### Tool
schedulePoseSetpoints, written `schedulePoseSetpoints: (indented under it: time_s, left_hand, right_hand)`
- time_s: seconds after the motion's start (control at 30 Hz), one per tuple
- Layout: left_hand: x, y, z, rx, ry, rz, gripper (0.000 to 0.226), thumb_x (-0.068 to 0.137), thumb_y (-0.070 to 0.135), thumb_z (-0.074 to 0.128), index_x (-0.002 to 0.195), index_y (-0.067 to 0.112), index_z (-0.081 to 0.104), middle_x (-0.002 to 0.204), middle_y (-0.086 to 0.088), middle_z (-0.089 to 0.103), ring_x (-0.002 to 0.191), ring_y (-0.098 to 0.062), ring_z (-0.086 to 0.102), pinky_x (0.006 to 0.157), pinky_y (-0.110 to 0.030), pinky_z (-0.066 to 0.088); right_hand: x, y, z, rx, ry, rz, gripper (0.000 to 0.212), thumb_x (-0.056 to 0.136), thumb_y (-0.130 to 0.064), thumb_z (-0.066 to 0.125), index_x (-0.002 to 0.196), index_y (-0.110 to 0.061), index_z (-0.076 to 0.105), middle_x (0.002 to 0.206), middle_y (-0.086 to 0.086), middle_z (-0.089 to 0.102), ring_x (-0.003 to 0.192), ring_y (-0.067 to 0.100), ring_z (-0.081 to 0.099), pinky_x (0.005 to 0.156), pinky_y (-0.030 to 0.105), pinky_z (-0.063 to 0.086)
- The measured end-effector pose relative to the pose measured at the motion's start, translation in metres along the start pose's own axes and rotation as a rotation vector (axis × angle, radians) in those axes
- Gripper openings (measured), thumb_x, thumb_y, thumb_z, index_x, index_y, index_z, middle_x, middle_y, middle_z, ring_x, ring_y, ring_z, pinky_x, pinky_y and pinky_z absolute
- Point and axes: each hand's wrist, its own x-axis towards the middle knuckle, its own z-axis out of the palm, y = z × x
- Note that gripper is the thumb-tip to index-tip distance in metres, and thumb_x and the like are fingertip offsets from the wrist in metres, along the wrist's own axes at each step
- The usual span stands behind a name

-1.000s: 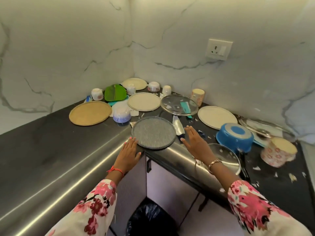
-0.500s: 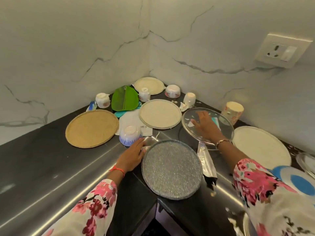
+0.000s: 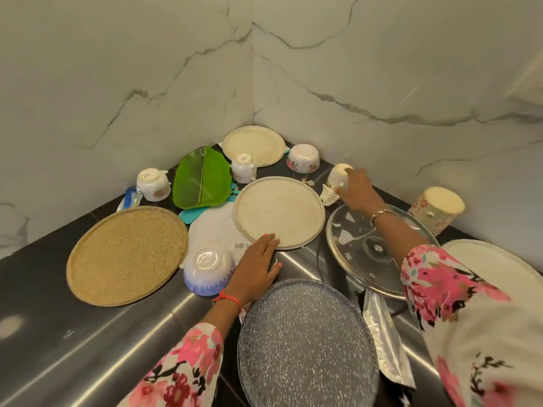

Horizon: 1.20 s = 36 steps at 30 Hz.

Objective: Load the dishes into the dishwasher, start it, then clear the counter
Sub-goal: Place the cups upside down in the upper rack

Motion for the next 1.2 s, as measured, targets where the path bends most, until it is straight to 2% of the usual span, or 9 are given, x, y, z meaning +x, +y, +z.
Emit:
schedulePoseSetpoints:
  time_s: [0.27, 0.37, 0.53, 0.67, 0.9, 0.97, 1.07, 1.13, 1.2]
  left_hand:
    - [-0.002, -0.005, 0.009, 0.040, 0.070, 0.014, 0.056, 0.098, 0.036, 0.039, 0.149, 0.021, 0.021, 0.158, 0.005, 0.014, 0.146, -0.008, 0.009, 0.117, -0.021, 0.001]
    - [-0.002, -0.006, 0.010, 0.030, 0.086, -0.001, 0.056, 0.097, 0.037, 0.039, 0.149, 0.024, 0.021, 0.158, 0.008, 0.013, 0.145, -0.005, 0.007, 0.117, -0.020, 0.000]
    - [-0.001, -0.004, 0.009, 0.026, 0.098, -0.009, 0.056, 0.096, 0.037, 0.041, 0.148, 0.024, 0.024, 0.158, 0.010, 0.014, 0.145, -0.003, 0.007, 0.115, -0.015, -0.005]
    - [-0.001, -0.003, 0.008, 0.014, 0.079, -0.022, 0.056, 0.096, 0.036, 0.042, 0.147, 0.024, 0.025, 0.157, 0.009, 0.015, 0.145, -0.005, 0.009, 0.117, -0.020, 0.001]
    - [0.000, -0.002, 0.004, 0.049, 0.002, -0.047, 0.056, 0.098, 0.036, 0.040, 0.149, 0.020, 0.021, 0.158, 0.004, 0.015, 0.146, -0.011, 0.011, 0.118, -0.027, 0.006]
    - [0.003, 0.002, -0.002, 0.051, -0.069, -0.070, 0.058, 0.099, 0.034, 0.039, 0.150, 0.017, 0.017, 0.159, 0.001, 0.011, 0.146, -0.013, 0.007, 0.118, -0.028, 0.004]
    - [0.002, 0.015, -0.017, 0.004, -0.202, -0.122, 0.061, 0.100, 0.032, 0.037, 0.151, 0.013, 0.010, 0.160, -0.002, 0.004, 0.147, -0.016, -0.002, 0.120, -0.034, 0.002]
    - [-0.014, 0.029, -0.024, 0.003, -0.176, -0.128, 0.059, 0.101, 0.032, 0.037, 0.151, 0.011, 0.012, 0.160, -0.004, 0.006, 0.148, -0.018, 0.001, 0.120, -0.038, 0.006]
    - [-0.041, 0.044, -0.027, 0.002, -0.117, -0.124, 0.058, 0.100, 0.032, 0.039, 0.149, 0.009, 0.019, 0.159, -0.005, 0.013, 0.147, -0.019, 0.006, 0.120, -0.036, 0.010]
  right_hand:
    - [0.063, 0.002, 0.010, 0.029, -0.066, 0.064, 0.068, 0.091, -0.021, 0.058, 0.147, -0.016, 0.020, 0.153, 0.016, 0.009, 0.136, 0.041, 0.025, 0.109, 0.047, 0.030]
    - [0.072, 0.004, 0.020, 0.038, -0.084, 0.086, 0.068, 0.090, -0.020, 0.061, 0.146, -0.017, 0.023, 0.151, 0.016, 0.013, 0.134, 0.042, 0.027, 0.108, 0.047, 0.032]
    - [0.075, 0.002, 0.025, 0.088, -0.021, 0.095, 0.059, 0.087, -0.015, 0.064, 0.137, -0.012, 0.033, 0.142, 0.018, 0.021, 0.127, 0.044, 0.032, 0.103, 0.049, 0.036]
    - [0.064, 0.000, 0.017, 0.155, 0.053, 0.073, 0.057, 0.084, -0.011, 0.066, 0.133, -0.011, 0.038, 0.137, 0.018, 0.027, 0.123, 0.043, 0.038, 0.101, 0.048, 0.039]
    - [0.006, -0.012, -0.014, 0.194, 0.117, -0.050, 0.067, 0.079, -0.014, 0.072, 0.136, -0.014, 0.037, 0.134, 0.014, 0.033, 0.121, 0.039, 0.042, 0.102, 0.049, 0.041]
    - [-0.021, -0.019, -0.025, 0.187, 0.114, -0.073, 0.069, 0.077, -0.015, 0.074, 0.136, -0.015, 0.038, 0.132, 0.013, 0.035, 0.120, 0.036, 0.044, 0.099, 0.045, 0.042]
    - [-0.067, -0.029, -0.038, 0.204, 0.082, -0.124, 0.074, 0.071, -0.018, 0.079, 0.135, -0.016, 0.041, 0.128, 0.010, 0.039, 0.115, 0.031, 0.047, 0.088, 0.031, 0.041]
    - [-0.104, -0.033, -0.046, 0.188, 0.031, -0.157, 0.075, 0.068, -0.022, 0.081, 0.133, -0.017, 0.043, 0.128, 0.010, 0.039, 0.115, 0.029, 0.046, 0.085, 0.028, 0.038]
    - [-0.140, -0.036, -0.049, 0.162, -0.008, -0.177, 0.076, 0.067, -0.024, 0.082, 0.131, -0.017, 0.044, 0.129, 0.010, 0.039, 0.116, 0.029, 0.046, 0.089, 0.032, 0.040]
